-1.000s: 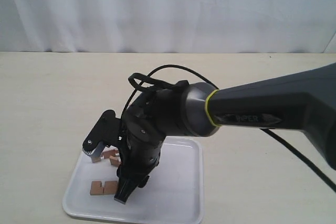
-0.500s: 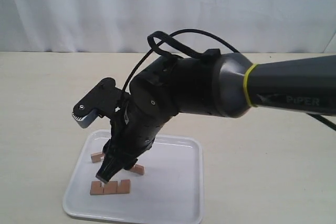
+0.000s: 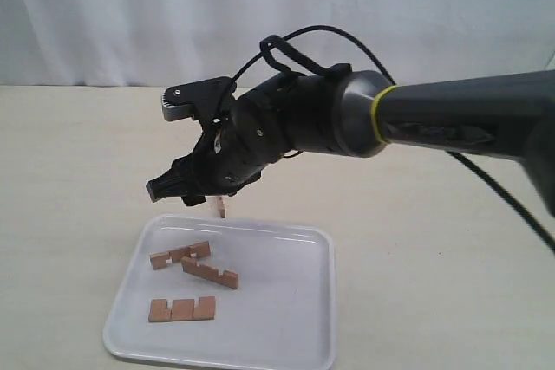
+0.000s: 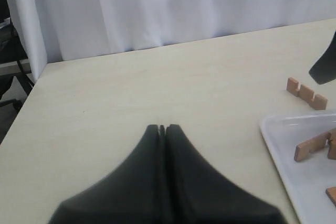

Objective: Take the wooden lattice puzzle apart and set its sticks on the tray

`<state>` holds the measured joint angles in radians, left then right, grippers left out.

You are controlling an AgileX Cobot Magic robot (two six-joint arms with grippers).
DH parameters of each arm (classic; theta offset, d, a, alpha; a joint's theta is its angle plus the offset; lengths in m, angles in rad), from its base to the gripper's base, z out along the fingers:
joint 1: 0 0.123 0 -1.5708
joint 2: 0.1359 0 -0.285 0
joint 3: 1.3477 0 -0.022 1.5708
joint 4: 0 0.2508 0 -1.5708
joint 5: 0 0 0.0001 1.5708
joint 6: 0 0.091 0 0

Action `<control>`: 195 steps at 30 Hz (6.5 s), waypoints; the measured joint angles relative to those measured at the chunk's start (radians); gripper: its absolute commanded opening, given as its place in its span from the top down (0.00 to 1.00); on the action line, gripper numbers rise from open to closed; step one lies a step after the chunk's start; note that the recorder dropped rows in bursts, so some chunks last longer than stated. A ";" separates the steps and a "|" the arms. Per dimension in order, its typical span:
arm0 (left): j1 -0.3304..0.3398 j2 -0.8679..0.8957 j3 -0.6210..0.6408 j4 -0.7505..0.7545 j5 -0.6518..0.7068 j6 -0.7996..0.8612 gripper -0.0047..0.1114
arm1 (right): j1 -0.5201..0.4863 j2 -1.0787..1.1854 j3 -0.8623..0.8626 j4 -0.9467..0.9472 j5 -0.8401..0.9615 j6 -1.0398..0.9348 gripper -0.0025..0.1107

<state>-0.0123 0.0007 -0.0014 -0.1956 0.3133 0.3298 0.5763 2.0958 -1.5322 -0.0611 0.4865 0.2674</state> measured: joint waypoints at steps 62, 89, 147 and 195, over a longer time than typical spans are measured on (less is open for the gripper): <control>0.000 0.000 0.000 0.000 0.000 0.000 0.96 | -0.049 0.258 -0.200 -0.313 0.036 0.194 0.44; 0.000 0.000 0.000 0.000 0.000 0.000 0.96 | -0.049 0.160 -0.200 -0.284 0.033 0.173 0.94; 0.000 0.000 0.000 0.000 0.000 0.000 0.96 | 0.017 -0.323 0.426 -0.165 -0.036 -0.114 0.94; 0.000 0.000 0.000 0.000 0.000 0.000 0.96 | -0.583 -1.926 1.158 -0.197 -0.258 0.040 0.94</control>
<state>-0.0123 0.0007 -0.0014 -0.1956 0.3133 0.3298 -0.0071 0.1703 -0.3738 -0.2582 0.2284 0.3069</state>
